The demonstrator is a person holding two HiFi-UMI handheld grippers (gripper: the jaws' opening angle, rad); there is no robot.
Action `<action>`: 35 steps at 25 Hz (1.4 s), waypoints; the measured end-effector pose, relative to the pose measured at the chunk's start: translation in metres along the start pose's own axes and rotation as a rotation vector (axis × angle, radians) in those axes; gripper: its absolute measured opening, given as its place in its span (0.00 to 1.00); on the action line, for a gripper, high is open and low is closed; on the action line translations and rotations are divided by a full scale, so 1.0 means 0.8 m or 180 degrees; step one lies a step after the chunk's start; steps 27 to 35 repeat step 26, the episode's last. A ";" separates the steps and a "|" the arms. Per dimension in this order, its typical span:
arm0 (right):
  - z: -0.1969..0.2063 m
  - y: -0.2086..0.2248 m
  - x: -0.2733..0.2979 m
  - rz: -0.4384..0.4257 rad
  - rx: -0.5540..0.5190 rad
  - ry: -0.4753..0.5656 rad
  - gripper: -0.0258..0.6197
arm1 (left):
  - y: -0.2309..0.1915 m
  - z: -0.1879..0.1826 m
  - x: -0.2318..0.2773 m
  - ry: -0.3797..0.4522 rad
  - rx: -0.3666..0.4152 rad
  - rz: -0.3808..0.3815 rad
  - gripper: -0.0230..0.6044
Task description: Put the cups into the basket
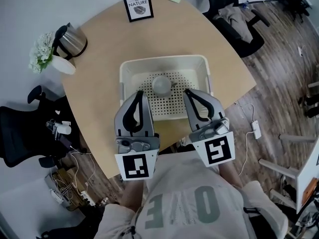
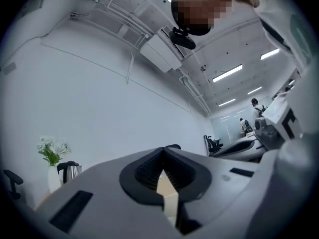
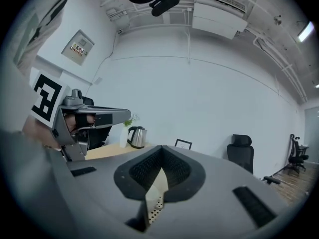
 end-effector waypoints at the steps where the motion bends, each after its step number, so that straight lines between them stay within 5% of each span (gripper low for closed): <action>1: 0.000 -0.002 0.001 -0.0019 -0.0009 0.0003 0.04 | 0.003 0.000 -0.001 -0.0012 0.0007 0.0001 0.05; 35: -0.002 -0.007 -0.021 -0.0001 0.0003 0.0027 0.04 | 0.019 -0.001 -0.021 -0.0059 0.0058 0.0041 0.05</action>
Point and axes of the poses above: the fingertips, and each gripper's own axes: x forward along the fingers, y to its right, z out of its underside, the point moved 2 cm from there along -x, backward along the fingers, and after that the axes turned 9 degrees about -z, right-handed, at the moved point
